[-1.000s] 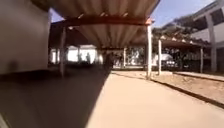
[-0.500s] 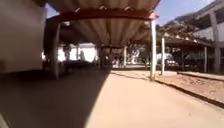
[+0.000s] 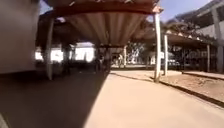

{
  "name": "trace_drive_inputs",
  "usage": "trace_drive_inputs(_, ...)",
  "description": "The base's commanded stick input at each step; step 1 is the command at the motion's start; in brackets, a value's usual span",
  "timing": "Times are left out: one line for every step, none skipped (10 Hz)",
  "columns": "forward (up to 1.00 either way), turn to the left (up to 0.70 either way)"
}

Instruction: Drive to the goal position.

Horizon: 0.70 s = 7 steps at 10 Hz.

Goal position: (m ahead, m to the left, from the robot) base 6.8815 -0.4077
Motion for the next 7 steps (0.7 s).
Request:
trace_drive_inputs(0.85, 0.0)
trace_drive_inputs(0.85, 0.0)
trace_drive_inputs(0.85, 0.0)
trace_drive_inputs(0.85, 0.0)
trace_drive_inputs(0.85, 0.0)
trace_drive_inputs(0.85, 0.0)
trace_drive_inputs(0.85, 0.0)
